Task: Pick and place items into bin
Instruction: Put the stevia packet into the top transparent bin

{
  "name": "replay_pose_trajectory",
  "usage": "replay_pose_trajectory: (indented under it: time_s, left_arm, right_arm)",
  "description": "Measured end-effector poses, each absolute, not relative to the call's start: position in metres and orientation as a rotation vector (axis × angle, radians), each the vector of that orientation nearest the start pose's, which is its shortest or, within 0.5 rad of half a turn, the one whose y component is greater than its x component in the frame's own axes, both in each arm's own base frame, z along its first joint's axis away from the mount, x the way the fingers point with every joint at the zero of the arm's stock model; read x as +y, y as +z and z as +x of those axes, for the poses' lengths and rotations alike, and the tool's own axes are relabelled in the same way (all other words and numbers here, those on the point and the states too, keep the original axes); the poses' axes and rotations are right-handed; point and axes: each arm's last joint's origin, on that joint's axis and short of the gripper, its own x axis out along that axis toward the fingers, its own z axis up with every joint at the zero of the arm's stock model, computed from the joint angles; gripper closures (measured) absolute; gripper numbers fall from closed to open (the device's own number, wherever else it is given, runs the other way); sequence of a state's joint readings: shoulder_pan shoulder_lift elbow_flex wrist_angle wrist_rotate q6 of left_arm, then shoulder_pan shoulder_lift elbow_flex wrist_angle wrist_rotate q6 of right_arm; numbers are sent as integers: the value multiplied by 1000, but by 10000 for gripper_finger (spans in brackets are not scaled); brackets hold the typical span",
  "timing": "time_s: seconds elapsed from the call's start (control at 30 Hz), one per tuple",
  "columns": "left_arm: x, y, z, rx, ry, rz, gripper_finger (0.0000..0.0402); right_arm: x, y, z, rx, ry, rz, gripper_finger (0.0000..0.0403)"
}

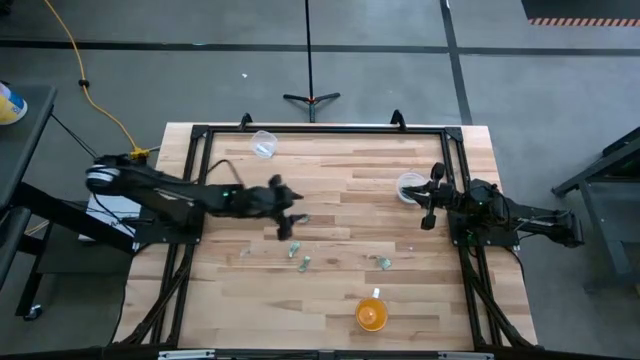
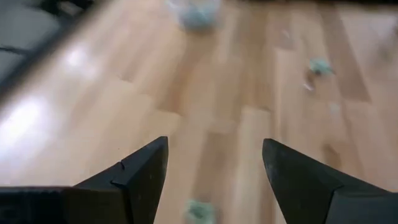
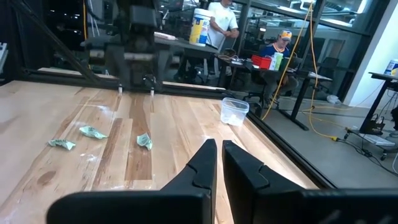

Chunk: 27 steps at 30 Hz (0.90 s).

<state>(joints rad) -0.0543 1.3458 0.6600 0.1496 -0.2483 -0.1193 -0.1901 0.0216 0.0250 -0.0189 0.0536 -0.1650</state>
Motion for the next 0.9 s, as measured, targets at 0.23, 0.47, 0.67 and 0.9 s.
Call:
replay_pose_trajectory:
  time_s: [0.23, 0.47, 0.67, 0.9]
  left_arm:
    - [5, 167, 301, 688, 161, -75, 105]
    - [12, 150, 306, 771, 191, -75, 105]
    - [11, 143, 298, 879, 211, -104, 105]
    - [12, 138, 303, 864, 231, -99, 105]
  right_arm:
    - [-20, 167, 97, 57, -240, -162, 384]
    - [-21, 164, 99, 99, -235, -177, 384]
    - [-21, 161, 101, 132, -233, -184, 384]
    - [-21, 160, 102, 144, -231, -183, 384]
